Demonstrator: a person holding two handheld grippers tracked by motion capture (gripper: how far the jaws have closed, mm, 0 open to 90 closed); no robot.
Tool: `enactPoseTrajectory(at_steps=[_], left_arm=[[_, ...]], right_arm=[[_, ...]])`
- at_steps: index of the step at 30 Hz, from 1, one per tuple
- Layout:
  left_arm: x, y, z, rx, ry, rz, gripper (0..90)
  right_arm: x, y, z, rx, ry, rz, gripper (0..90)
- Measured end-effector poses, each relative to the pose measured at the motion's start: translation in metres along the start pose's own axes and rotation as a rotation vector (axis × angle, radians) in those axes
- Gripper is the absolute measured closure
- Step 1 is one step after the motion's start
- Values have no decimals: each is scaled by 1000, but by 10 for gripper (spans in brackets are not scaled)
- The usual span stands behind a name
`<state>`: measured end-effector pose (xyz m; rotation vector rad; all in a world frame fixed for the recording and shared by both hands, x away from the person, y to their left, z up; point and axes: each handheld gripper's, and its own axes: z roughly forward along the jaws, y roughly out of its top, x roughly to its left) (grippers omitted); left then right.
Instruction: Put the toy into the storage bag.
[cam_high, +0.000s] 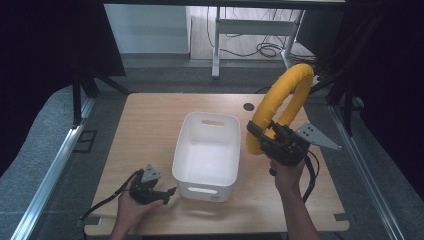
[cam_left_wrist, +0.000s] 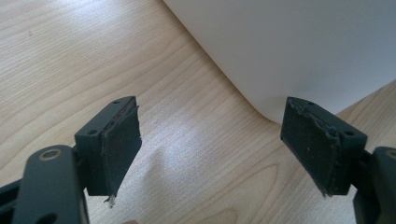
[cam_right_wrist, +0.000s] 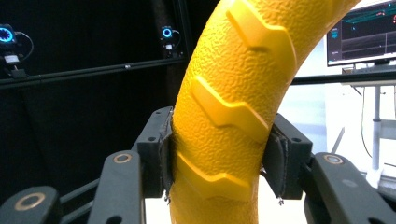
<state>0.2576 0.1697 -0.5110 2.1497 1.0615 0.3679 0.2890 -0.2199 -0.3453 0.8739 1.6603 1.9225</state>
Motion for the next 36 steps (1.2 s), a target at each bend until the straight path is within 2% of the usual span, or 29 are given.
enactPoseTrajectory(at_steps=[5,8,21,29,34,36], left_arm=[[0,0,1,4,0,3,202],[0,0,1,7,2,5,202],[0,0,1,7,3,4,203],[1,0,1,17,7,10,203],[1,-1,2,19,8,9,203],[1,-1,2,21,10,10,203]], right_arm=[[12,7,5,-24,10,-2,492],[21,11,9,-37,17,-26,492],[37,24,22,-59,39,-55,491],[49,27,31,-51,69,-66,491],[56,26,42,-44,113,-54,490],[57,26,43,-38,115,-57,490]])
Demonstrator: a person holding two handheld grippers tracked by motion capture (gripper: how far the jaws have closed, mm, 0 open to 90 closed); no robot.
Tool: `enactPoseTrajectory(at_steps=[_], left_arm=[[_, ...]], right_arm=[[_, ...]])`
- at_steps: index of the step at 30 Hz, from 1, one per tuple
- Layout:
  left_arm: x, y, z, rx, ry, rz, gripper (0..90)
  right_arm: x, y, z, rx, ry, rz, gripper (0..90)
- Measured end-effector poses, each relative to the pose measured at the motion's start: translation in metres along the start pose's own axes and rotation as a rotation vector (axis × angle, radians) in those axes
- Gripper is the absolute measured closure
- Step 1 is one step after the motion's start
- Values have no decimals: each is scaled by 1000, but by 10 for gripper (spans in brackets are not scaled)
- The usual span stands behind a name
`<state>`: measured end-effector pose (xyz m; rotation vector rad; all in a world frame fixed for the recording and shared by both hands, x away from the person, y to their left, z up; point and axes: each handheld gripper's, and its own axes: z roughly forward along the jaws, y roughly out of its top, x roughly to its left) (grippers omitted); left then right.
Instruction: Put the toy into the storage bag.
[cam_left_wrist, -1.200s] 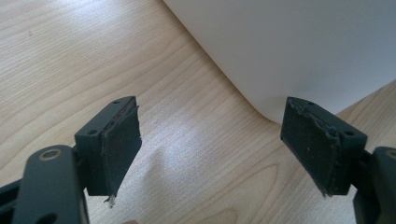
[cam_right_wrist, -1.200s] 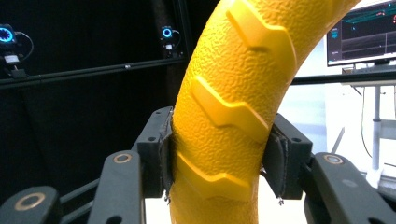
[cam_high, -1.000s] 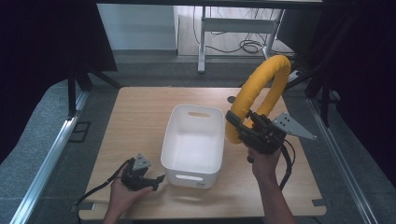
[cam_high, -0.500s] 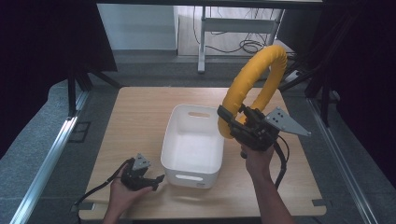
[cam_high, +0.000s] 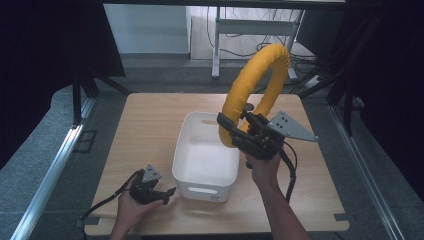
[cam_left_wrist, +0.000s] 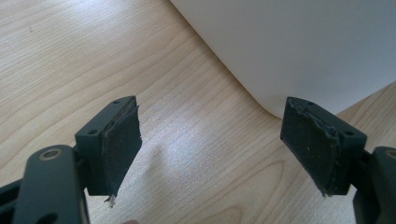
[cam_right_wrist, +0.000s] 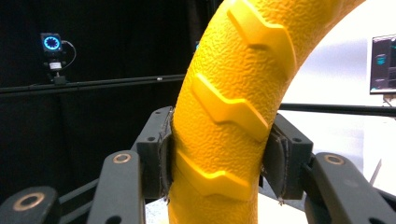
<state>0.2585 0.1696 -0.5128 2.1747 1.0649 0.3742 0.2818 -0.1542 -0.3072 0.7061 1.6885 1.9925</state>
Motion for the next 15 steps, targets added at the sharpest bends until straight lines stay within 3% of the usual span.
enactPoseTrajectory(at_steps=[15], left_arm=[[0,0,0,5,0,1,203]], right_arm=[[16,-6,23,1,45,10,490]])
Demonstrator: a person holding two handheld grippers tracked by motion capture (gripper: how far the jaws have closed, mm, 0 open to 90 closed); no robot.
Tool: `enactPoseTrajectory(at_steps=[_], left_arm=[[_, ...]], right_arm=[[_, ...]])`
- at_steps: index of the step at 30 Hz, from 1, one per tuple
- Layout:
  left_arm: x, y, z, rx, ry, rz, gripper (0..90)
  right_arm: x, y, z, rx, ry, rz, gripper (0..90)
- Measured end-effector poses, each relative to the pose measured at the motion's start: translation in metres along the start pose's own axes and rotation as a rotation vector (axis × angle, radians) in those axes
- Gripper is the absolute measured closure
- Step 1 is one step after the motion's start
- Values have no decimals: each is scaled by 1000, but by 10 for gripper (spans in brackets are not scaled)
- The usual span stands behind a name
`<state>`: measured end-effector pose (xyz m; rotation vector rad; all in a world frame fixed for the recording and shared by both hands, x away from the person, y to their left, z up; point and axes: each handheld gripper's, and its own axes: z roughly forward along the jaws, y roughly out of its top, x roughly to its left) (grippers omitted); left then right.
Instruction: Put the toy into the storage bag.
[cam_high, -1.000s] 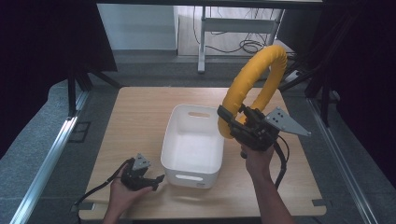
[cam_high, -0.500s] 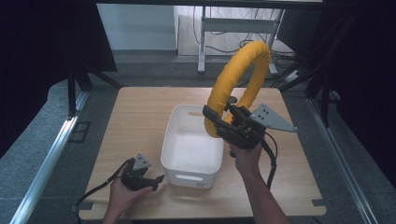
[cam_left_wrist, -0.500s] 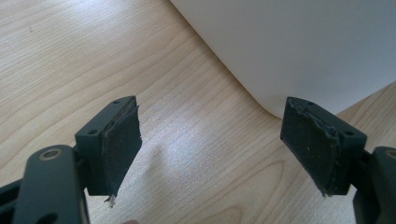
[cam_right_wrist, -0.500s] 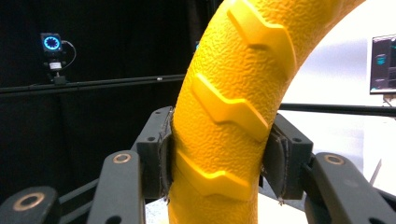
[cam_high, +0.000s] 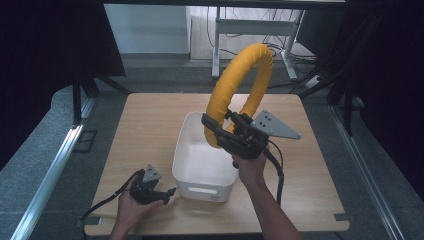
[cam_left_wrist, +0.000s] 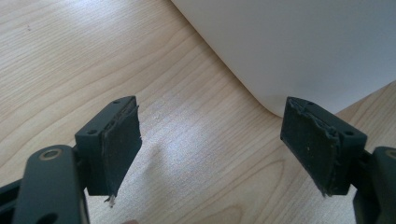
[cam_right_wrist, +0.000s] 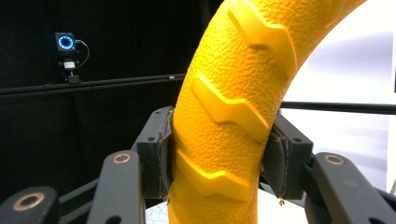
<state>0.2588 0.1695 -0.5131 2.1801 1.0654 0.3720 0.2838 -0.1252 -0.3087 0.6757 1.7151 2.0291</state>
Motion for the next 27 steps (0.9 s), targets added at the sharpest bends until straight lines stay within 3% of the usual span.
enactPoseTrajectory(at_steps=[13,27], left_arm=[[0,0,0,8,-2,3,202],[0,0,2,9,-7,2,201]], right_arm=[[19,-7,13,12,27,-24,489],[39,-20,23,-1,38,-15,488]])
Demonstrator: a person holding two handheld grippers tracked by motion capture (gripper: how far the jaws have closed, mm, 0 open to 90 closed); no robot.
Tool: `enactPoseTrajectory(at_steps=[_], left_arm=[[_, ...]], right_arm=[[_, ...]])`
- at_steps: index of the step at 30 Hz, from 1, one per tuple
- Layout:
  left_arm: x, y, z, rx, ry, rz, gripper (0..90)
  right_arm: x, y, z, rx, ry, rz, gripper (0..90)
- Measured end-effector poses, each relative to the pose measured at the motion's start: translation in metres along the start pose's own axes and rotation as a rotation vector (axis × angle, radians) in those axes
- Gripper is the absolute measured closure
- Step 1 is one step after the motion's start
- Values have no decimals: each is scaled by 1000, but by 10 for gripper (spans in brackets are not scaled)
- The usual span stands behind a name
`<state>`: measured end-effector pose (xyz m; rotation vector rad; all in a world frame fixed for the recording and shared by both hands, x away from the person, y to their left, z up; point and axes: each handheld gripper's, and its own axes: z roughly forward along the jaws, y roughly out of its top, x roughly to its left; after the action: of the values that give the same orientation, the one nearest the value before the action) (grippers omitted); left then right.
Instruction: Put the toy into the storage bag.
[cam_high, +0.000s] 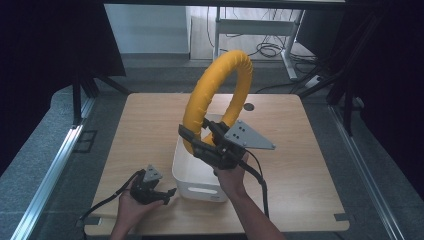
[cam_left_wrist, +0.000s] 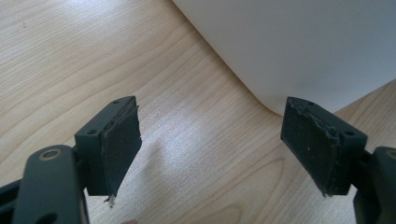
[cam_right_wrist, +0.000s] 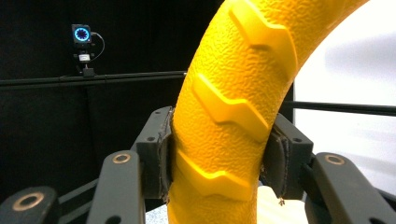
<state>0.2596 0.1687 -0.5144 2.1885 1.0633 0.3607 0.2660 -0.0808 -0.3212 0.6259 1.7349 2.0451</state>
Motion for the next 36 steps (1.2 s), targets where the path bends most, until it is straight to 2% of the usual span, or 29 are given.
enactPoseTrajectory(at_steps=[8,10,23,36], left_arm=[[0,0,0,5,1,3,201],[0,0,0,5,1,1,201],[0,0,2,7,-2,-2,200],[-1,0,3,17,-6,-2,200]], right_arm=[[11,-9,2,8,4,-4,488],[13,-15,4,15,5,10,488],[17,-35,11,33,-7,34,487],[22,-52,13,52,-44,44,486]])
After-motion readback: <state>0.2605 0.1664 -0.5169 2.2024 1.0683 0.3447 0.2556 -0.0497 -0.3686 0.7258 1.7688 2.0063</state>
